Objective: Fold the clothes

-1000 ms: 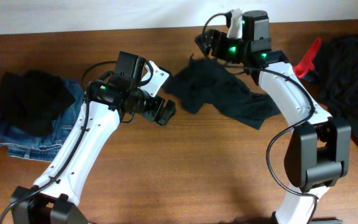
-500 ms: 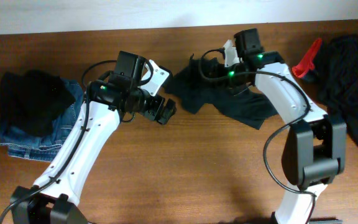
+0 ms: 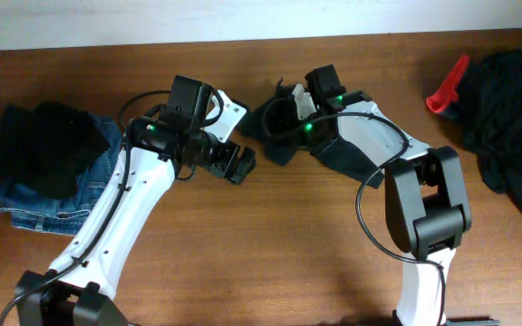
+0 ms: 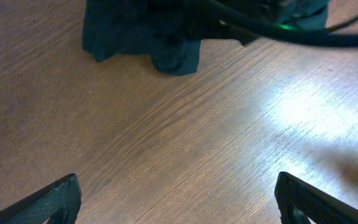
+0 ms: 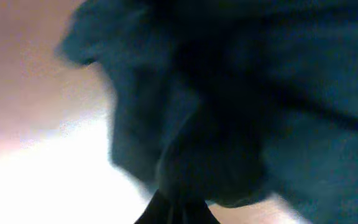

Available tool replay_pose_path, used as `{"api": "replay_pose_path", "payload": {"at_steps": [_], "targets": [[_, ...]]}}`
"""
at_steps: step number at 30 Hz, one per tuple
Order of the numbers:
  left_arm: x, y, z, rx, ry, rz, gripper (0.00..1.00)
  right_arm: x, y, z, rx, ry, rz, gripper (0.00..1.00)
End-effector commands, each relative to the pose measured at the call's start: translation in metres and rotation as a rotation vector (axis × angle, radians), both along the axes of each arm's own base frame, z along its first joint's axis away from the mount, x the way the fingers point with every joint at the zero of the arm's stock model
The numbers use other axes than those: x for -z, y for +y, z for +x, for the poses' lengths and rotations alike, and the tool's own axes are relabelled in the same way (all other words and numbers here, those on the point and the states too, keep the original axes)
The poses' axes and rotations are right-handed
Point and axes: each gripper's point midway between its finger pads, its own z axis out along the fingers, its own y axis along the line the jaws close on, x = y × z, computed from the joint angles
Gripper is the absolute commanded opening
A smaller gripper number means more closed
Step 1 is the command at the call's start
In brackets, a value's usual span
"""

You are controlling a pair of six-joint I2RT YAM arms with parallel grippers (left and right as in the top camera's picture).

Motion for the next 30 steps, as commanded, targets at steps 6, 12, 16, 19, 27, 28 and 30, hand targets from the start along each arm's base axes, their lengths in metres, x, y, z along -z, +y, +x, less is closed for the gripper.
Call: {"api": "replay_pose_path", "payload": {"at_steps": [6,12,16,19,27,28,30], "targets": [[-0.002,0.013,0.007,-0.023,-0.040,0.075,0.99,-0.067,0.071,-0.065,-0.232,0.025,0.172,0.04],[-0.001,0.014,0.005,-0.022,-0.031,0.078,0.99,-0.038,0.019,-0.045,-0.020,0.028,-0.125,0.09],[-0.001,0.014,0.005,-0.022,-0.031,0.078,0.99,-0.044,-0.024,-0.023,0.117,0.064,-0.072,0.58],[-0.001,0.014,0.006,-0.022,-0.032,0.078,0.99,-0.045,-0.061,-0.013,0.228,0.104,-0.041,0.73],[-0.001,0.013,0.006,-0.022,-0.036,0.076,0.99,-0.035,-0.171,-0.015,0.567,0.250,-0.090,0.78],[-0.001,0.013,0.007,-0.022,-0.036,0.076,0.99,-0.032,-0.184,-0.018,0.617,0.269,-0.117,0.78],[-0.001,0.013,0.007,-0.022,-0.036,0.076,0.99,-0.028,-0.201,-0.023,0.694,0.298,-0.152,0.78]]}}
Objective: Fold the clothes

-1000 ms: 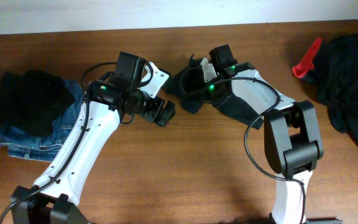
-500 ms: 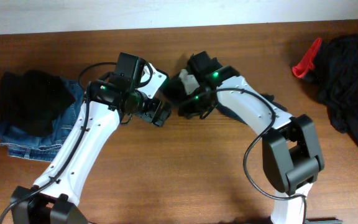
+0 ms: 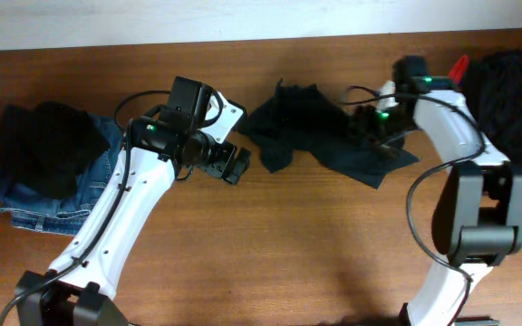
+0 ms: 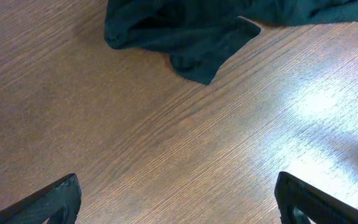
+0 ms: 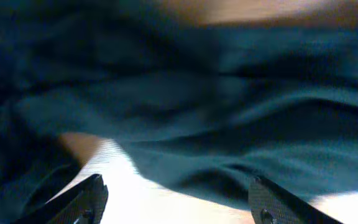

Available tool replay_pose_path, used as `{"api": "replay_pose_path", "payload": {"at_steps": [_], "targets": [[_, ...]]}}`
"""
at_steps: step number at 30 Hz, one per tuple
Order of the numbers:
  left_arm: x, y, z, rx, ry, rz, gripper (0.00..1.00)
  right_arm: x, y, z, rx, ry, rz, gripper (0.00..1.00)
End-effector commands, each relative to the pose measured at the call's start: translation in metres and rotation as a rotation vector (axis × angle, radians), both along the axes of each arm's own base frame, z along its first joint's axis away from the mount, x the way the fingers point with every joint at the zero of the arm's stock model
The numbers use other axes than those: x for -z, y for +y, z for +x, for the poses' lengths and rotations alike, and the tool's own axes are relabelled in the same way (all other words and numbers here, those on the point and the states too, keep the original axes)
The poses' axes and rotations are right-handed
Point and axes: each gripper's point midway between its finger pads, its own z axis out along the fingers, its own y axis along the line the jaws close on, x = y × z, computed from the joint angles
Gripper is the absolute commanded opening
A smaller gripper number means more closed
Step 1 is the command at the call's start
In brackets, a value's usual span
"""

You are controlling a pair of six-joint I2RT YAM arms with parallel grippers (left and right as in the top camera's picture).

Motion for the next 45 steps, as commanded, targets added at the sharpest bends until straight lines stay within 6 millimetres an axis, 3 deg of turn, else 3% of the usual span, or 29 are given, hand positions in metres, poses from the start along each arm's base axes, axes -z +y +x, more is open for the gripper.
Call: {"api": "replay_pose_path", "payload": {"at_steps": [1,6,9,10,12,13,15,18,23,24,28,31,32,33,34,35,40,45], "targets": [[-0.006,0.000,0.004,0.009,-0.028,0.004,0.99,-0.002,-0.029,-0.003,0.143,0.032,-0.084,0.78],[-0.006,0.000,0.005,0.009,-0.029,0.003,0.99,0.017,-0.052,-0.009,0.258,0.073,-0.195,0.77],[-0.006,0.000,0.005,0.009,-0.029,0.003,0.99,0.029,-0.054,-0.004,0.307,0.072,-0.194,0.69],[-0.006,0.000,0.005,0.009,-0.029,0.003,0.99,0.030,-0.055,-0.001,0.316,0.063,-0.192,0.58],[-0.006,0.000,0.005,0.009,-0.029,0.003,0.99,0.029,-0.052,0.007,0.306,0.031,-0.179,0.18],[-0.006,0.000,0.005,0.009,-0.029,0.003,0.99,0.022,-0.041,0.010,0.252,0.006,-0.127,0.04],[-0.006,0.000,0.005,0.009,-0.029,0.003,0.99,0.011,-0.022,0.010,0.172,-0.020,-0.058,0.04],[-0.006,0.000,0.005,0.009,-0.029,0.003,0.99,-0.013,-0.005,-0.008,0.054,-0.026,-0.055,0.04],[-0.006,0.000,0.005,0.009,-0.029,0.003,0.99,-0.056,-0.025,-0.072,-0.038,0.065,-0.333,0.04],[-0.006,0.000,0.005,0.009,-0.029,0.003,0.99,-0.073,-0.029,-0.090,-0.052,0.079,-0.391,0.04],[-0.007,0.000,0.006,0.009,-0.033,0.001,0.99,-0.100,-0.030,-0.119,-0.076,0.081,-0.438,0.04],[-0.008,-0.001,0.007,0.009,-0.039,-0.001,0.99,-0.106,-0.031,-0.128,-0.088,0.091,-0.461,0.05],[-0.008,-0.001,0.007,0.010,-0.038,-0.004,0.99,-0.106,-0.031,-0.130,-0.091,0.096,-0.462,0.10],[-0.008,-0.003,0.006,0.013,-0.035,-0.011,0.99,-0.105,-0.031,-0.131,-0.092,0.102,-0.462,0.22],[-0.009,-0.004,0.005,0.012,-0.029,-0.025,0.99,-0.104,-0.031,-0.132,-0.093,0.107,-0.462,0.40],[-0.009,-0.007,0.004,0.017,-0.021,-0.042,0.99,-0.103,-0.031,-0.133,-0.094,0.111,-0.462,0.48],[-0.009,-0.032,-0.009,0.089,0.040,-0.157,0.99,-0.098,-0.031,-0.131,-0.093,0.107,-0.463,0.61],[0.018,-0.060,-0.025,0.218,0.101,-0.123,0.99,-0.098,-0.030,-0.126,-0.088,0.086,-0.462,0.66]]}}
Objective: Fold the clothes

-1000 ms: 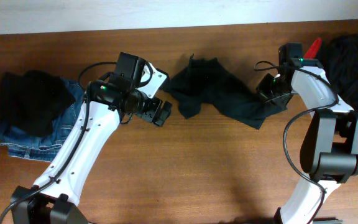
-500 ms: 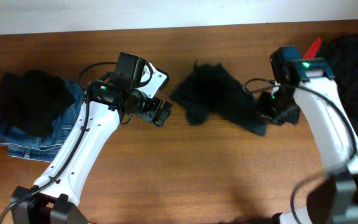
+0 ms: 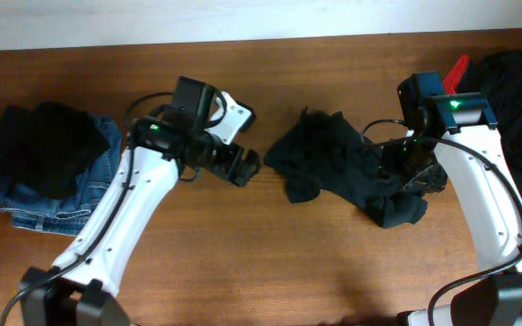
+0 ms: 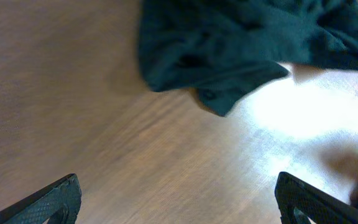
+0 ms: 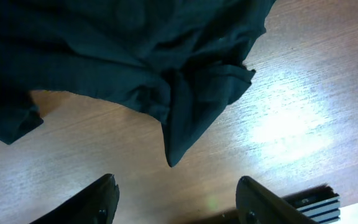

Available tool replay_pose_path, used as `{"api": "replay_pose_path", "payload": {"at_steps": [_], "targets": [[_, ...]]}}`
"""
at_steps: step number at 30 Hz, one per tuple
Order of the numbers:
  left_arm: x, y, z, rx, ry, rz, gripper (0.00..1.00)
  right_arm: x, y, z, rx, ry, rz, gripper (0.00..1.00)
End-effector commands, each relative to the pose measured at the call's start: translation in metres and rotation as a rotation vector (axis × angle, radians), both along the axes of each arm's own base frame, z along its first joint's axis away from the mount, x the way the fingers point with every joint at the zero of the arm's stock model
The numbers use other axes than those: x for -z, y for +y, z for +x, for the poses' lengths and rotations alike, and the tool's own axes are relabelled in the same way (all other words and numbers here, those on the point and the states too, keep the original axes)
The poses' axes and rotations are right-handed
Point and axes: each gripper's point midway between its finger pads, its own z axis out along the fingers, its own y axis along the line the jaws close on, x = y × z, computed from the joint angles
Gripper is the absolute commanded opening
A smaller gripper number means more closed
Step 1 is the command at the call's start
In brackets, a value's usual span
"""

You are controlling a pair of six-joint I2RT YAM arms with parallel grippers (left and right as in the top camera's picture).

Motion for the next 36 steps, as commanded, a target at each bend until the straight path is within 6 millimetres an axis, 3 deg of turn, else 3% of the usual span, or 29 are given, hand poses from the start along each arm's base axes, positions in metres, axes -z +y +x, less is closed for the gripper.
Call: {"api": "replay_pose_path", "payload": {"at_steps": [1,4,10,12,18,27,31,32,33,36], "targets": [[0.020,-0.033,-0.015,0.136,0.056,-0.015,0.99,0.002,-0.001,0.002,-0.003,-0.005,-0.020,0.67],[0.036,-0.061,-0.021,0.179,0.084,-0.039,0.99,0.002,0.001,0.010,0.016,-0.037,-0.005,0.72],[0.053,-0.121,-0.003,-0.011,0.132,-0.167,0.99,-0.001,0.012,0.034,0.074,-0.133,0.159,0.74],[0.055,-0.131,-0.001,-0.072,0.164,-0.198,0.99,-0.002,0.009,0.038,0.094,-0.147,0.195,0.75],[0.082,-0.138,-0.006,-0.388,0.378,-0.202,0.99,-0.003,-0.002,0.037,0.107,-0.150,0.219,0.74],[0.099,-0.145,0.004,-0.627,0.512,-0.261,0.97,-0.003,-0.002,0.037,0.094,-0.148,0.217,0.73],[0.111,-0.138,0.008,-0.652,0.501,-0.229,0.25,-0.003,-0.002,0.036,0.090,-0.148,0.216,0.73],[0.112,-0.135,0.010,-0.647,0.485,-0.218,0.11,-0.002,-0.002,0.036,0.090,-0.147,0.216,0.72],[0.113,-0.132,0.011,-0.636,0.473,-0.210,0.02,-0.002,-0.002,0.036,0.090,-0.147,0.216,0.72],[0.115,-0.109,0.015,-0.629,0.471,-0.164,0.01,-0.002,-0.002,0.036,0.089,-0.147,0.216,0.72]]}}
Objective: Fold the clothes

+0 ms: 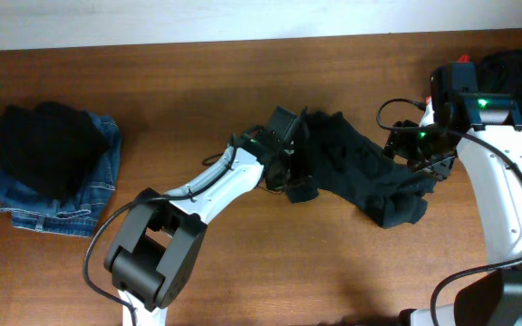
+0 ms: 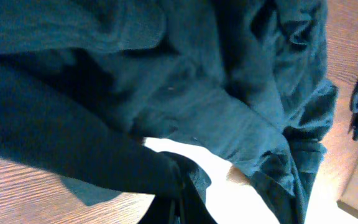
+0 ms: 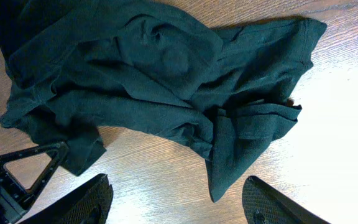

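A dark teal-black garment (image 1: 356, 172) lies crumpled right of the table's middle. My left gripper (image 1: 288, 174) is at its left edge. The left wrist view shows this gripper (image 2: 180, 208) shut on a fold of the cloth (image 2: 229, 112), with the fingers mostly hidden by fabric. My right gripper (image 1: 421, 152) hovers over the garment's right end. The right wrist view shows it (image 3: 178, 202) open and empty above the wrinkled garment (image 3: 142, 81), whose pointed corner hangs towards the jaws.
A black garment on folded blue jeans (image 1: 53, 167) sits at the table's left edge. A heap of black clothes (image 1: 515, 86) with something red (image 1: 463, 60) beside it lies at the back right. The bare wooden table (image 1: 270, 272) stretches along the front.
My left gripper was open over bare wood left of the garment; now it is shut on the garment's left edge. My right gripper stays open, slightly farther back and right.
First my right gripper was shut on the garment at the back middle, with the left open nearby. Then the right was open at the garment's right end. Later the garment lay farther right and nearer the front. Now my left grips its left edge.
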Available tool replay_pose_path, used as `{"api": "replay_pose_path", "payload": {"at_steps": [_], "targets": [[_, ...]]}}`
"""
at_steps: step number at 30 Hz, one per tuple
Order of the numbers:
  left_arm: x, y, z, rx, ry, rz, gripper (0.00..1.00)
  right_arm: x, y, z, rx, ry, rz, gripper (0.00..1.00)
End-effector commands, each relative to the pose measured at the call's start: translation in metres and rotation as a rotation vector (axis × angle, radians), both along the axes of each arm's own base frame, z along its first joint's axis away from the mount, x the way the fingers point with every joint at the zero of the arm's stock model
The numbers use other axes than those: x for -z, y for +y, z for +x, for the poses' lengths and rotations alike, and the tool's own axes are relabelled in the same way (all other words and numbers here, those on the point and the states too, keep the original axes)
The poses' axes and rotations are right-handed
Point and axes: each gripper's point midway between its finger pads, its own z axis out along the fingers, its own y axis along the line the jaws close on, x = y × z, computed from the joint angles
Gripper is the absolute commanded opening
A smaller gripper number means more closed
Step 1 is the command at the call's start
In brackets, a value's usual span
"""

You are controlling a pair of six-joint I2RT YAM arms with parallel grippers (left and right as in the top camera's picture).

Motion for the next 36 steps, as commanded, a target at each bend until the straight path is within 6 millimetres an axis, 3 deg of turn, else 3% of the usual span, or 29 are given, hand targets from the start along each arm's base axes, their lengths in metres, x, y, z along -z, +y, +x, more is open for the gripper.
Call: {"api": "replay_pose_path", "payload": {"at_steps": [1,5,9,13,18,28,29,30,33,36], "targets": [[0.002,0.032,0.015,-0.004,-0.009,0.059,0.01,0.002,0.001,-0.001,-0.011,0.006,0.007,0.72],[-0.022,0.079,0.030,-0.021,-0.036,0.085,0.01,0.002,0.000,-0.001,-0.014,0.006,0.003,0.72],[-0.066,0.151,0.048,-0.120,-0.127,0.160,0.01,0.002,-0.001,-0.001,-0.030,0.004,-0.008,0.72],[-0.105,0.212,0.047,-0.203,-0.205,0.251,0.01,0.002,-0.001,-0.002,-0.065,0.004,-0.014,0.72],[-0.128,0.243,0.027,-0.211,-0.220,0.302,0.00,0.003,-0.001,-0.003,-0.083,0.007,-0.017,0.72],[-0.120,0.274,-0.006,-0.226,-0.121,0.482,0.02,0.005,0.000,-0.004,-0.104,0.018,-0.019,0.73],[-0.120,0.278,-0.007,-0.229,-0.116,0.504,0.13,0.007,0.000,-0.004,-0.112,0.023,-0.020,0.74],[-0.119,0.283,-0.008,-0.236,-0.116,0.532,0.31,0.009,0.000,-0.005,-0.116,0.028,-0.020,0.76],[-0.122,0.299,-0.004,-0.265,-0.144,0.619,0.68,0.023,0.000,-0.004,-0.115,0.042,-0.018,0.83],[-0.125,0.298,0.005,-0.277,-0.181,0.610,0.78,0.044,-0.001,0.001,-0.113,0.039,-0.018,0.88]]}}
